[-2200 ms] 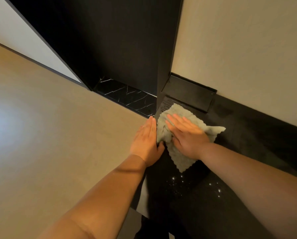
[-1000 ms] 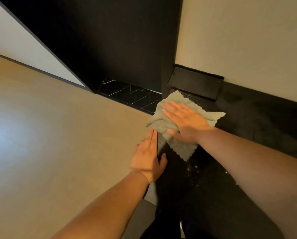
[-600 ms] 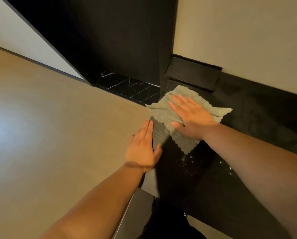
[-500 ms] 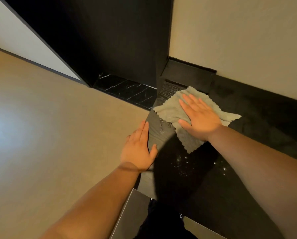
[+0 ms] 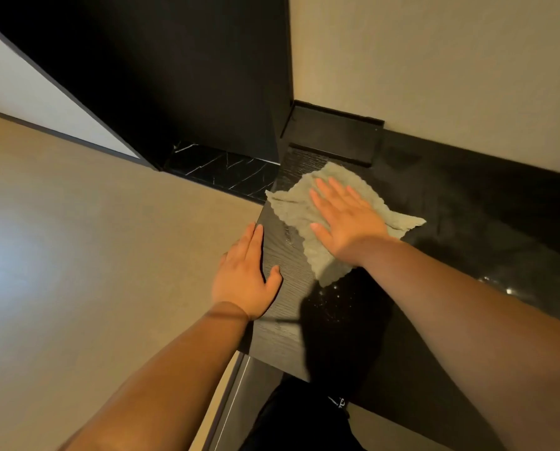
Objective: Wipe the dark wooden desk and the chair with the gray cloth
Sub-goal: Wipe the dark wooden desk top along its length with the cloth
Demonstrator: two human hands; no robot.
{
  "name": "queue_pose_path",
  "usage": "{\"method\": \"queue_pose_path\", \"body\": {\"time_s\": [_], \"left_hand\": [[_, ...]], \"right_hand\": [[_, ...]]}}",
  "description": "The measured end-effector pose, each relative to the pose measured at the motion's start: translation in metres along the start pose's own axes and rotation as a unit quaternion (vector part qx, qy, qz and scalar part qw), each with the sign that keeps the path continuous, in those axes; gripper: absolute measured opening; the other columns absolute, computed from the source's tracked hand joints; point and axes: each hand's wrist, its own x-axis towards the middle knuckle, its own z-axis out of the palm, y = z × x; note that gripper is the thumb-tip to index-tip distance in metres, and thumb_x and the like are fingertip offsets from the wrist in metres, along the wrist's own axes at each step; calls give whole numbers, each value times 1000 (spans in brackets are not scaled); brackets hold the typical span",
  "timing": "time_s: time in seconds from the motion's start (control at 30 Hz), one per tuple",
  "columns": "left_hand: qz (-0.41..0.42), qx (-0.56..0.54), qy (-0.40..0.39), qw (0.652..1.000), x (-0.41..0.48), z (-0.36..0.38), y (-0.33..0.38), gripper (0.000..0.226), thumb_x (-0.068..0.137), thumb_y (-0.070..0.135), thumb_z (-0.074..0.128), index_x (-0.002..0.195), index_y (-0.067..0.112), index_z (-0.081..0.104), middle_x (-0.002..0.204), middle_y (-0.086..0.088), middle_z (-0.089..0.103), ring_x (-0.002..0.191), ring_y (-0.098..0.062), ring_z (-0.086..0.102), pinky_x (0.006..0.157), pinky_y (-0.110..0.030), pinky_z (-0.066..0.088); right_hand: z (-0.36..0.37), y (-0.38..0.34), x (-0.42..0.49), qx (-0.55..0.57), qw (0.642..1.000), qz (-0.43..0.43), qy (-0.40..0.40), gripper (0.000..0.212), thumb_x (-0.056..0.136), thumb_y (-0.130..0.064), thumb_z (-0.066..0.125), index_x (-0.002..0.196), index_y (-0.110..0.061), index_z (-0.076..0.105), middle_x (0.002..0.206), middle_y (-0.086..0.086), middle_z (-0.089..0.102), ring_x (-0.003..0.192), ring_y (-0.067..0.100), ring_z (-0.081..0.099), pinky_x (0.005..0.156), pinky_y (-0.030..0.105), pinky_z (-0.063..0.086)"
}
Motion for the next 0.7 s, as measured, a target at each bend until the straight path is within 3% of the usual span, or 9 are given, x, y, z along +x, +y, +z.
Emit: {"method": "queue_pose_path", "body": {"time_s": [0.1, 0.17, 0.27, 0.33, 0.4, 0.53, 0.7], "left_hand": [[-4, -10, 5, 1000, 0, 2, -2, 87, 98, 55, 49, 169, 21, 11, 175, -4, 15, 155, -23, 27, 124, -42, 28], [0, -17, 9, 1000, -1, 2, -2, 86, 97, 55, 48, 168, 21, 12, 174, -5, 18, 155, -23, 28, 124, -42, 27], [6, -21, 16, 1000, 1, 3, -3, 86, 97, 54, 49, 168, 20, 15, 173, -7, 21, 154, -24, 29, 123, -41, 28], [5, -17, 11, 1000, 1, 5, -4, 87, 96, 55, 49, 168, 20, 15, 173, -7, 22, 154, -24, 29, 124, -42, 28], [2, -10, 8, 1000, 1, 5, -3, 88, 95, 56, 48, 168, 20, 14, 173, -7, 21, 155, -24, 28, 124, -42, 27], [5, -5, 16, 1000, 2, 5, -3, 88, 96, 56, 48, 168, 20, 14, 174, -7, 21, 155, -24, 28, 125, -41, 25], [2, -1, 21, 1000, 3, 6, -4, 87, 96, 56, 48, 168, 21, 14, 173, -6, 23, 154, -24, 30, 124, -40, 27]], "right_hand": [[0, 15, -9, 29, 996, 69, 51, 66, 109, -48, 19, 168, -25, 2, 176, -4, -10, 161, 14, -13, 132, 42, 0], [4, 11, -17, 38, 990, 115, 71, 66, 110, -41, 23, 166, -29, -8, 176, 1, -8, 161, 18, -12, 132, 43, 0], [2, -8, -7, 31, 984, 174, 28, 70, 108, -34, 27, 158, -46, -22, 173, 7, -20, 159, 31, -21, 131, 48, -5], [0, -29, 5, 14, 989, 146, -13, 65, 108, -40, 26, 160, -48, -11, 172, 8, -25, 157, 37, -25, 130, 52, -7], [4, -51, 11, -3, 998, 66, -17, 65, 106, -47, 22, 165, -38, -3, 172, 9, -25, 157, 34, -25, 130, 51, -8], [6, -46, 18, -33, 999, -22, -31, 73, 106, -56, 16, 167, -21, -5, 172, 9, -24, 158, 26, -24, 130, 46, -8], [-1, -43, 39, -31, 999, 30, 5, 75, 106, -62, 12, 168, -21, -2, 174, 8, -17, 160, 25, -18, 131, 47, -3]]}}
